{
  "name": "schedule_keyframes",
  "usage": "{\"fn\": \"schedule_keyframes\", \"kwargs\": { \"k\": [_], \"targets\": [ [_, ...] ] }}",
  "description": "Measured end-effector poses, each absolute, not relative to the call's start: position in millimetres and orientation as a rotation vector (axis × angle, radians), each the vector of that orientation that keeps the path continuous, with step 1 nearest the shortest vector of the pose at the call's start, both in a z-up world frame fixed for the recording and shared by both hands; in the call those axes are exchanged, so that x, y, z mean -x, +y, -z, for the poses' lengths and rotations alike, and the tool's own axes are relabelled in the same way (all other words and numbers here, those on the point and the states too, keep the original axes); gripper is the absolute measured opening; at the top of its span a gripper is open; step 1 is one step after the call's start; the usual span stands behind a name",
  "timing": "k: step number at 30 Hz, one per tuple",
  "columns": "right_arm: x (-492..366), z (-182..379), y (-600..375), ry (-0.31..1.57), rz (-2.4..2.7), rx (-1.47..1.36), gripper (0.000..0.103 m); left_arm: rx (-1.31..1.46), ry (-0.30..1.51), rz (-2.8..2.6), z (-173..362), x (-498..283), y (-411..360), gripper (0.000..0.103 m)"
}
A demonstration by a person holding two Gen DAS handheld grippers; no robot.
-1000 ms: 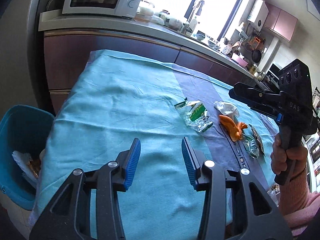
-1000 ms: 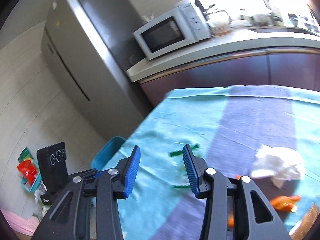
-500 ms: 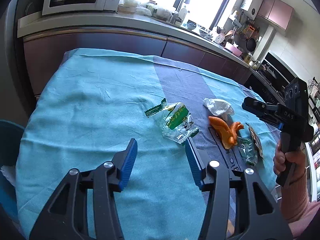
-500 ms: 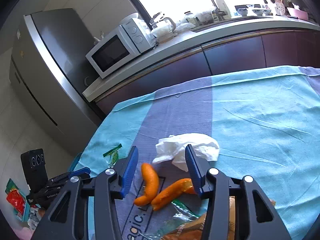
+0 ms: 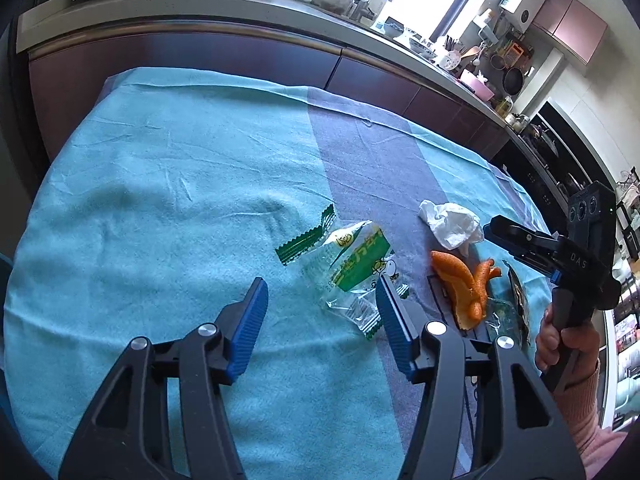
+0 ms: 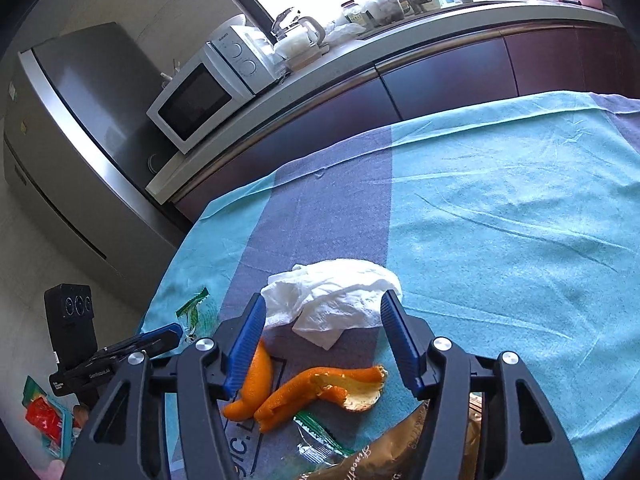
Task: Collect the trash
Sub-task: 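Grasp the clear green-label wrapper with the left tool while the right tool grasps a white tissue, then lift the wrapper and tissue and carry both toward the teal bin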
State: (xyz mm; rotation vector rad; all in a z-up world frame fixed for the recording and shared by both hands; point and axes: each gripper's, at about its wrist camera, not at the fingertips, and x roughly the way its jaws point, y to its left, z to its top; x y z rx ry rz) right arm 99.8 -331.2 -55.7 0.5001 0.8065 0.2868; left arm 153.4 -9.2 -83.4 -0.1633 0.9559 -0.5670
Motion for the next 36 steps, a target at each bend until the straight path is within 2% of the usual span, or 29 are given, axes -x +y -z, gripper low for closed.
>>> {"fn": "schedule_keyframes", "kwargs": {
  "k": [5,8,10,15,21,24,36],
  "targets": [
    [-105.9,58.0,-328.1,0.819,-0.298,-0.502,0.059,0.157,0.963,0.580,83.3,-159.7,-16.9,0.055],
    [-107.6,59.4,-324.8,0.828,-0.309,-0.496,0.058,0.149,0.970,0.588,83.9,-162.5,-21.2,0.048],
    [-108.1,60.4,-322.9,0.836,-0.314,-0.491,0.053,0.140,0.976,0.585,85.1,-163.5,-23.6,0.041],
    [-106.6,62.4,-322.7,0.838,-0.321,-0.491,0.033,0.149,0.980,0.592,85.6,-162.0,-22.8,0.022],
    [-102.4,61.9,-324.3,0.826,-0.331,-0.493,0.017,0.152,0.964,0.596,83.9,-156.7,-20.1,0.017],
    [-99.4,57.4,-322.9,0.807,-0.341,-0.485,0.014,0.161,0.949,0.600,81.3,-151.7,-16.0,0.013],
    [-82.7,24.6,-313.6,0.694,-0.390,-0.482,0.012,0.154,0.832,0.579,53.4,-116.2,14.9,0.013]
  ]
}}
